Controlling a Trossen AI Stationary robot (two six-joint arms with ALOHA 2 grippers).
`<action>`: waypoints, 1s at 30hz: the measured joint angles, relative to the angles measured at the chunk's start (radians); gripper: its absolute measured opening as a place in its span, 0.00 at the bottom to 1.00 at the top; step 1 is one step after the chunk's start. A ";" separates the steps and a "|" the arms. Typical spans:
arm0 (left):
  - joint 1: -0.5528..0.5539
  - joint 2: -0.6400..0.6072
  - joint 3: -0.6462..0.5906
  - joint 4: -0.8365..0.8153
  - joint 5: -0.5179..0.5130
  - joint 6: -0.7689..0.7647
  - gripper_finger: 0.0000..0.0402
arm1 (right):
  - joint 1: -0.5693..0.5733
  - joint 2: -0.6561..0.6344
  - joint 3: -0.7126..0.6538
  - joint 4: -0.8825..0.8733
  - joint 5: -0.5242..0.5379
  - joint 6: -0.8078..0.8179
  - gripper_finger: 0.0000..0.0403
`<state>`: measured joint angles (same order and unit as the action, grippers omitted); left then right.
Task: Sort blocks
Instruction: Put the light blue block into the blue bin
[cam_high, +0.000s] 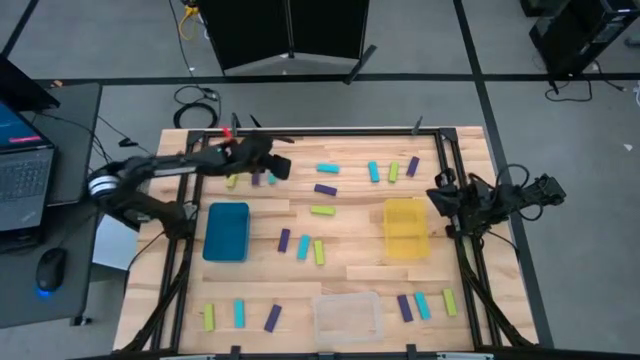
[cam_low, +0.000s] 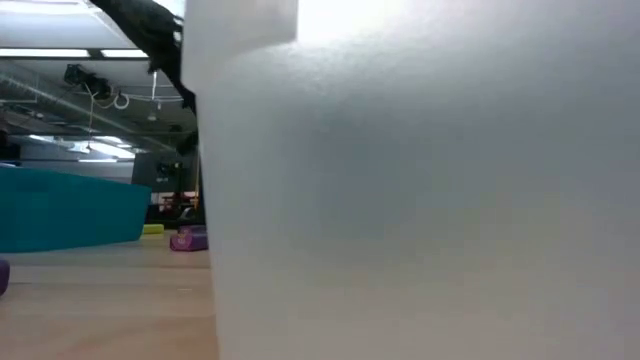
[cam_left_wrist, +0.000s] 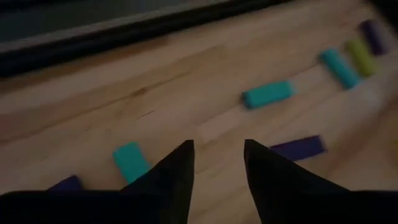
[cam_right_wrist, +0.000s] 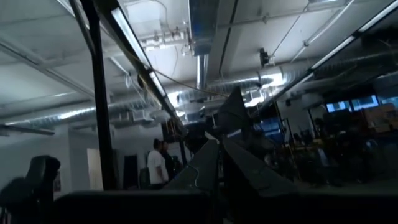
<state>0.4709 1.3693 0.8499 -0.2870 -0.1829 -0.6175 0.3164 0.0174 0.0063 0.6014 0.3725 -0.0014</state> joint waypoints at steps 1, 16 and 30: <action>0.007 0.027 0.008 0.000 0.002 -0.004 0.40 | 0.000 0.000 0.000 0.003 0.000 -0.001 0.08; 0.020 0.235 0.147 -0.223 -0.041 -0.072 0.55 | 0.000 0.000 0.000 0.085 0.058 -0.053 0.08; 0.022 0.254 0.147 -0.263 -0.027 -0.108 0.73 | 0.000 0.000 0.000 0.032 0.103 -0.062 0.08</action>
<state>0.4927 1.6231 0.9974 -0.5505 -0.2097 -0.7251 0.3161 0.0174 0.0063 0.6334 0.4755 -0.0635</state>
